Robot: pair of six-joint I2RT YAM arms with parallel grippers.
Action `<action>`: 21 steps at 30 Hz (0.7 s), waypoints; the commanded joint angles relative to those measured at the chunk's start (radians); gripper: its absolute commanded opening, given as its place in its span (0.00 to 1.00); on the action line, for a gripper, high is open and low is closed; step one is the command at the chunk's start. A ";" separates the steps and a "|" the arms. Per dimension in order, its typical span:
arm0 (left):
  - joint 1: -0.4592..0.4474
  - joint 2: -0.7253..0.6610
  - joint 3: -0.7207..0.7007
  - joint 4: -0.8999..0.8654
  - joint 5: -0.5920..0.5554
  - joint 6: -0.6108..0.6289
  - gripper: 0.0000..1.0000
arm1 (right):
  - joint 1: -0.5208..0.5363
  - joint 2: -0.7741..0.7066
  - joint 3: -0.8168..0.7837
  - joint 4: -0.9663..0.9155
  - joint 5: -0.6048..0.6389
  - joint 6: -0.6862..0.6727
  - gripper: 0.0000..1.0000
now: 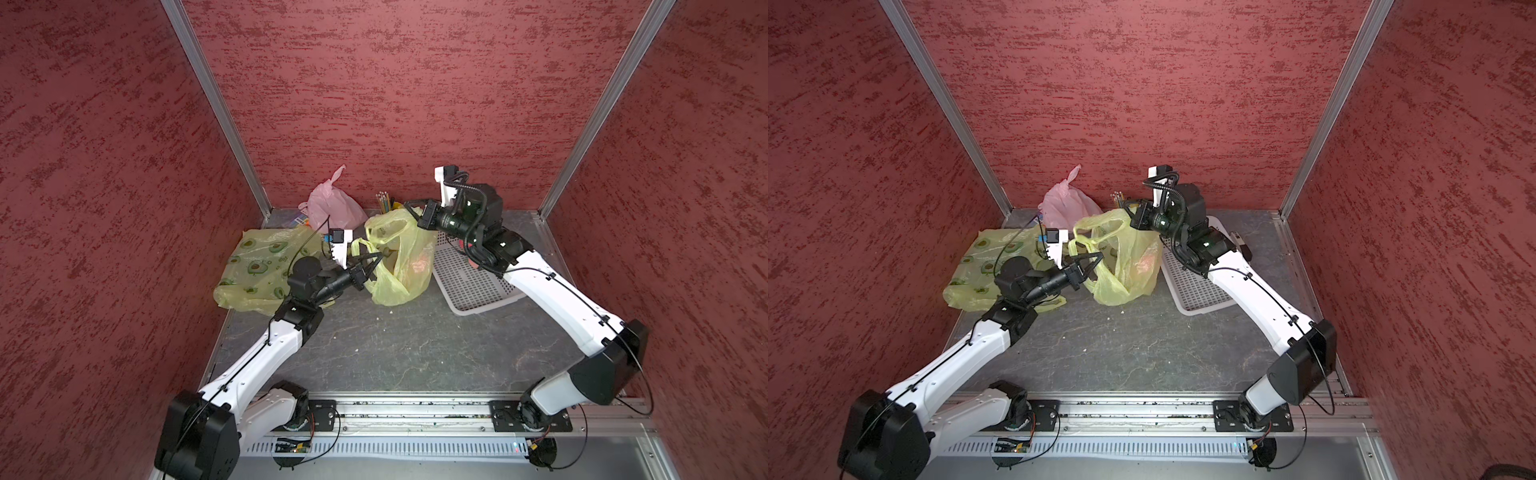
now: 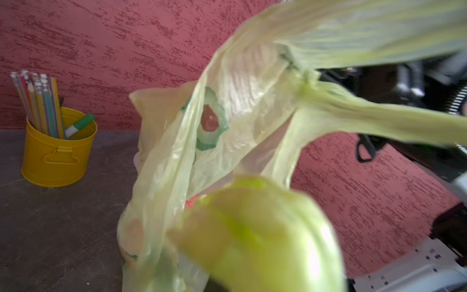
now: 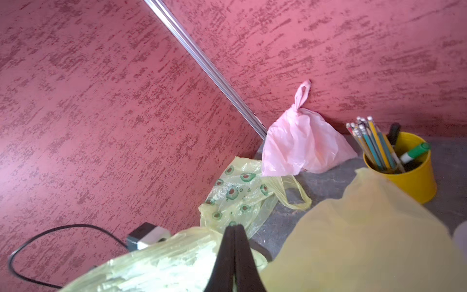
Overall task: Place the peach into a plastic bag & tie a knot
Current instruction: Adjust the plastic bag at the center of the board.
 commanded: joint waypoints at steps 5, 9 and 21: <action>-0.009 0.018 -0.135 0.107 -0.254 -0.037 0.00 | 0.092 0.004 -0.506 0.205 0.151 0.063 0.00; -0.047 0.032 -0.156 0.078 -0.245 -0.005 0.00 | 0.095 0.094 -0.573 0.263 0.199 0.084 0.00; -0.134 0.160 -0.121 -0.043 -0.309 0.021 0.00 | 0.068 0.310 -0.456 0.352 0.117 0.112 0.00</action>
